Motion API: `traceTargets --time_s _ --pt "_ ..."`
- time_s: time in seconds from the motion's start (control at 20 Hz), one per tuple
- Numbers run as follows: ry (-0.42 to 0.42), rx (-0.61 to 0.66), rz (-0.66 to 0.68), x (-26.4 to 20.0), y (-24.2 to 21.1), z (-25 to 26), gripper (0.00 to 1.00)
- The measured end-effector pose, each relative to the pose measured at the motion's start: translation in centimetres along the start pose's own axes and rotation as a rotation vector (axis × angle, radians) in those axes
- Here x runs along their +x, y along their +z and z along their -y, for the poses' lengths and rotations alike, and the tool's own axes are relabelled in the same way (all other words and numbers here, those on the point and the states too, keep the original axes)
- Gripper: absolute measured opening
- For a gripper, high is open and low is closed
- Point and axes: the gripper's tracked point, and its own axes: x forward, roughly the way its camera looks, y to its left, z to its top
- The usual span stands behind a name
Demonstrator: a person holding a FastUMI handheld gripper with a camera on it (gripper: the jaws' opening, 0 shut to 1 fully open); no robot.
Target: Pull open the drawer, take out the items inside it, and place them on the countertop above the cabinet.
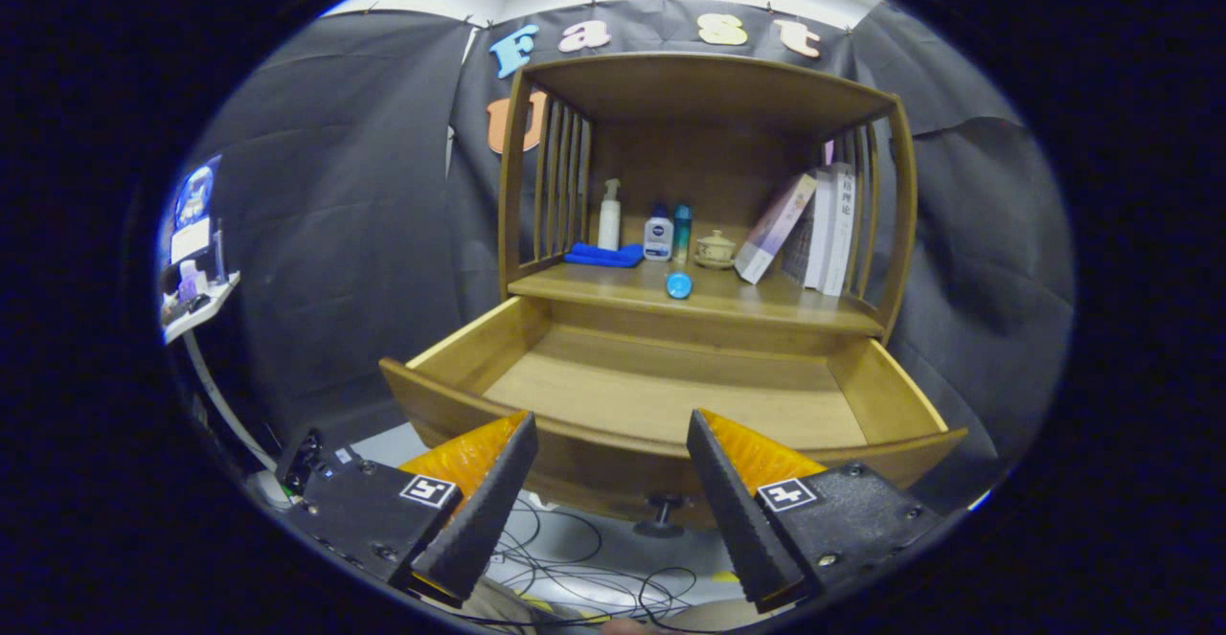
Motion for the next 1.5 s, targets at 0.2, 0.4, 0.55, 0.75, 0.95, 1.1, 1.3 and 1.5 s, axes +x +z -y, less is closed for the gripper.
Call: traceTargets --time_s 0.2,0.4,0.55,0.75,0.95,1.1,1.3,1.5 --pt "-0.049 -0.009 0.015 -0.3 -3.2 0.9 0.99" --pt "-0.097 0.030 -0.016 0.9 -6.8 2.3 1.00" --pt "-0.115 0.058 -0.003 3.0 -7.8 3.8 1.00" --pt "-0.138 0.077 0.022 4.9 -7.8 4.3 1.00" --pt "-0.167 0.115 0.046 5.5 -7.8 4.0 0.99" --pt "-0.209 0.125 0.055 5.6 -7.5 4.1 1.00" --pt "-0.209 0.130 0.065 6.1 -7.2 4.2 1.00" --pt "-0.194 0.111 0.073 6.4 -6.9 4.7 1.00"
